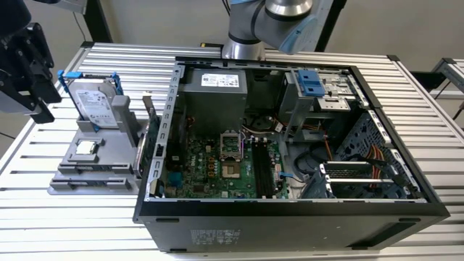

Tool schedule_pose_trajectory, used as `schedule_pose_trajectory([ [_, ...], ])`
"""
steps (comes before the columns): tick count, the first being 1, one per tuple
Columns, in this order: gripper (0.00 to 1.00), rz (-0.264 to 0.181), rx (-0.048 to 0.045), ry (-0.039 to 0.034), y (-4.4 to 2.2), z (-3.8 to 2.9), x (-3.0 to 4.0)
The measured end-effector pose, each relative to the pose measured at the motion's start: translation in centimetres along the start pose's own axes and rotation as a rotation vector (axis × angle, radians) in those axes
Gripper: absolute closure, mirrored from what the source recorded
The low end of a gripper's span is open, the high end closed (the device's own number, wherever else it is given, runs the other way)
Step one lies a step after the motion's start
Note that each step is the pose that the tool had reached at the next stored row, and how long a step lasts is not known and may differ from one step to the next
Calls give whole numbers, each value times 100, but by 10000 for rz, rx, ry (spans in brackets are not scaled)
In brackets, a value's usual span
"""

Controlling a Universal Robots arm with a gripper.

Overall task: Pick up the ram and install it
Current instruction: 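Pick up the ram and move it above insertion slot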

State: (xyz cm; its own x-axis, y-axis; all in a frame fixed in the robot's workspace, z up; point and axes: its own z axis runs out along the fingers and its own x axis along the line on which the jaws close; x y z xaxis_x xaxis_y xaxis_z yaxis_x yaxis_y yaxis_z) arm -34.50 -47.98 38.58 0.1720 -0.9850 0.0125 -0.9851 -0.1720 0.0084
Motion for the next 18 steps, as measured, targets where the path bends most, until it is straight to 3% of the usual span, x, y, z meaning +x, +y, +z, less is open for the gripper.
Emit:
schedule_pose_trajectory([
  [18, 0, 759, -20, 50, -2, 122, -4],
])
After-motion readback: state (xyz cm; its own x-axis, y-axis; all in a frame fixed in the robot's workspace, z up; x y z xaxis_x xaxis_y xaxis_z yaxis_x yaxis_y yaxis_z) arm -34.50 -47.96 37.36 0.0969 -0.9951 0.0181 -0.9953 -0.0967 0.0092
